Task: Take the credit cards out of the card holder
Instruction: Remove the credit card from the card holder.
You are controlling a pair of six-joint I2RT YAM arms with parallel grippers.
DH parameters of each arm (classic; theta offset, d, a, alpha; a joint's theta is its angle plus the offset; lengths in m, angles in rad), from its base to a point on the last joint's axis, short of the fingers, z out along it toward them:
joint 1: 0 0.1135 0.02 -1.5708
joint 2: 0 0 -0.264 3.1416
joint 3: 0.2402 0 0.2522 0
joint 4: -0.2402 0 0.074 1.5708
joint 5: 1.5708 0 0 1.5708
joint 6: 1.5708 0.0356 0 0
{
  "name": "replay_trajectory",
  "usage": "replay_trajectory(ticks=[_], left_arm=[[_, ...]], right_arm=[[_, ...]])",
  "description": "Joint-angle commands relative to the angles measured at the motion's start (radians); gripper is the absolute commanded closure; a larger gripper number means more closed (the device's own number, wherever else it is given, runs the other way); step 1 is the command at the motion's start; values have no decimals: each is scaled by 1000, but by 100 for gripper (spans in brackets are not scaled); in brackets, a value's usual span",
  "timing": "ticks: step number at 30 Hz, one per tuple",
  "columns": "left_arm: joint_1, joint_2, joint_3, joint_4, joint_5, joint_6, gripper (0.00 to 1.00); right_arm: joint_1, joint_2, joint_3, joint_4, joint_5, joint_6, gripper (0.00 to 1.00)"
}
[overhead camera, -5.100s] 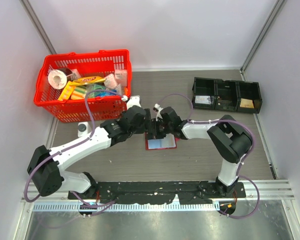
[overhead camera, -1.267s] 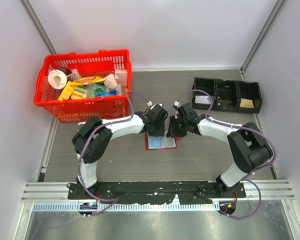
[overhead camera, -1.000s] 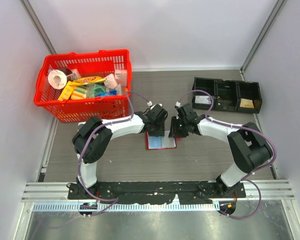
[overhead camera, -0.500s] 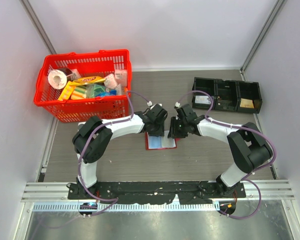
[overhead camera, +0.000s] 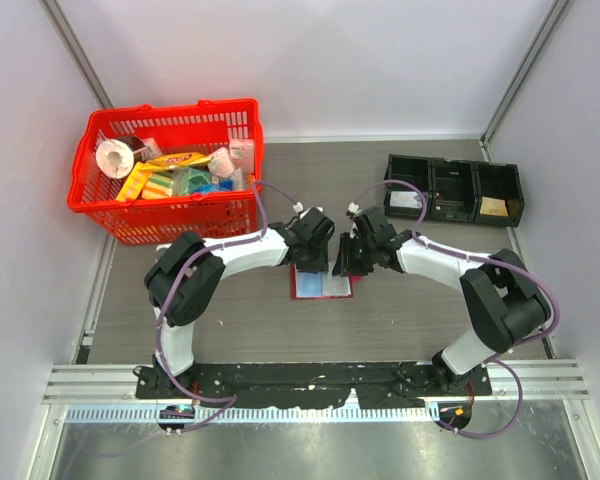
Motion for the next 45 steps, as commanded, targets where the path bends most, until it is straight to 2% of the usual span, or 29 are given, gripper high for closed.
replay_trajectory(ticks=[1, 8, 15, 19, 26, 28, 33, 37, 41, 45], left_arm=[[-6, 13, -41, 10, 53, -32, 63], [18, -111, -105, 36, 27, -61, 55], [69, -307, -225, 21, -62, -95, 45], [92, -421, -288, 11, -122, -96, 44], [146, -508, -373, -18, -127, -104, 43], [147, -539, -392, -21, -145, -104, 42], [147, -587, -392, -27, -173, -87, 41], [147, -605, -364, -35, -159, -65, 41], [147, -604, -343, -13, -104, -61, 43], [143, -568, -306, 11, -33, -53, 46]], right_arm=[[14, -68, 28, 58, -84, 10, 71], [23, -61, 42, 87, -125, 24, 73], [66, -4, 90, 101, -122, 30, 73], [90, 39, 120, 95, -93, 33, 79], [138, 120, 176, 81, -70, 24, 90], [167, 156, 206, 79, -81, 25, 86], [259, 271, 307, 27, -79, 8, 67], [268, 239, 341, -31, -49, -16, 59], [267, 135, 325, -99, 101, -33, 52], [262, 21, 263, -175, 327, 13, 45]])
